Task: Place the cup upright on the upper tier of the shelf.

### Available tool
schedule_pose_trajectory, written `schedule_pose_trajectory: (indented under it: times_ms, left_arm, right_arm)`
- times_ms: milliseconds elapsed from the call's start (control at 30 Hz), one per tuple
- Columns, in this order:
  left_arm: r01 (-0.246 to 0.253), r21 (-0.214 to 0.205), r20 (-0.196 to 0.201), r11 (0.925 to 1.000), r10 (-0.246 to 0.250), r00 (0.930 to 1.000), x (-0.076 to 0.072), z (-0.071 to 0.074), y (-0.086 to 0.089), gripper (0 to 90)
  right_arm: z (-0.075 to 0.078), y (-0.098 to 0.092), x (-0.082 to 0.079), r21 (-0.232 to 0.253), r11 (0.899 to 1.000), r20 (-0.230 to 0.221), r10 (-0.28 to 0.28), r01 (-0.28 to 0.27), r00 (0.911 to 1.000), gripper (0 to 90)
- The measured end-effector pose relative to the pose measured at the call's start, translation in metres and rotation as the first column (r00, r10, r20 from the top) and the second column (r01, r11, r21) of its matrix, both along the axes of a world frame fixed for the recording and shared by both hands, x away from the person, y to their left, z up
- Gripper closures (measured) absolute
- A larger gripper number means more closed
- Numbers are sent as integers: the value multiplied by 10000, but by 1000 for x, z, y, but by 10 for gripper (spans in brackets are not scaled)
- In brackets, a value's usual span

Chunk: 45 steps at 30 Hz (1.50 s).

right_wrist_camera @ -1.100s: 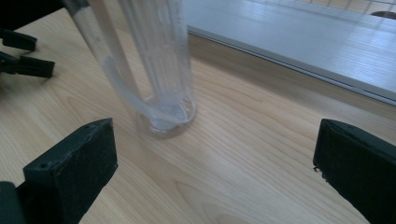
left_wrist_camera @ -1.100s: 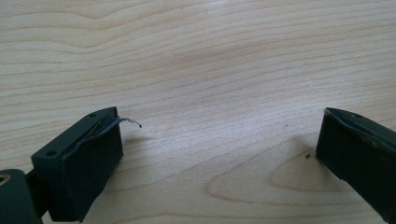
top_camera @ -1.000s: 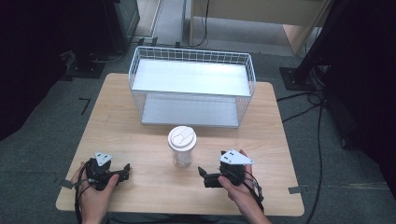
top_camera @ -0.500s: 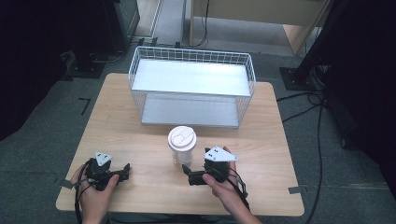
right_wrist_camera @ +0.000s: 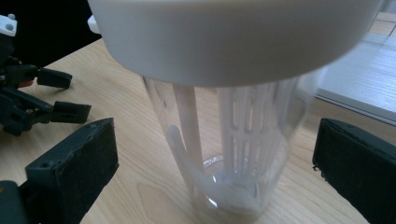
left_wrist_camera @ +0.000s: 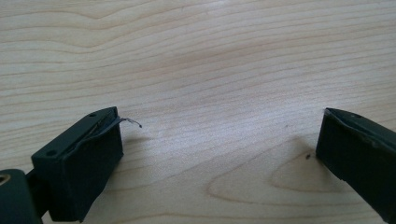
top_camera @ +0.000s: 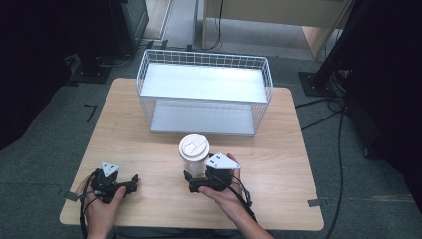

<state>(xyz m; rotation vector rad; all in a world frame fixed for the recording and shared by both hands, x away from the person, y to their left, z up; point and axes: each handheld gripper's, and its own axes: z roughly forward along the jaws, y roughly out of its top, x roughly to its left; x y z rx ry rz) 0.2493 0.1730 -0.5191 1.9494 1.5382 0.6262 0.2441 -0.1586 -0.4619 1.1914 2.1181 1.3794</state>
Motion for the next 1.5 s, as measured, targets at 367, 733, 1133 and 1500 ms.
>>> schedule_pose_trajectory:
  times_ms: [367, 733, 1133, 1500]
  left_arm:
    - [-3, -1, -4, 10000, 3, 10000, 0, 0, 0, 10]
    - [-5, -3, 1, 10000, 5, 10000, 0, 0, 0, 10]
    - [-5, 9, 15, 10000, 5, 10000, 0, 0, 0, 10]
    - [6, 18, -10, 10000, -6, 10000, 0, 0, 0, 10]
  right_arm:
    - [-5, 15, 9, 165, 9978, 691, -647, 637, 9955, 37]
    - [-6, 21, 14, 545, 9927, 1444, -1149, 1080, 9828, 151]
    - [14, 20, 6, 545, 9920, 2267, -1230, 1135, 9662, 162]
    - [54, 12, 1, 906, 9881, 3075, -1462, 1240, 9403, 162]
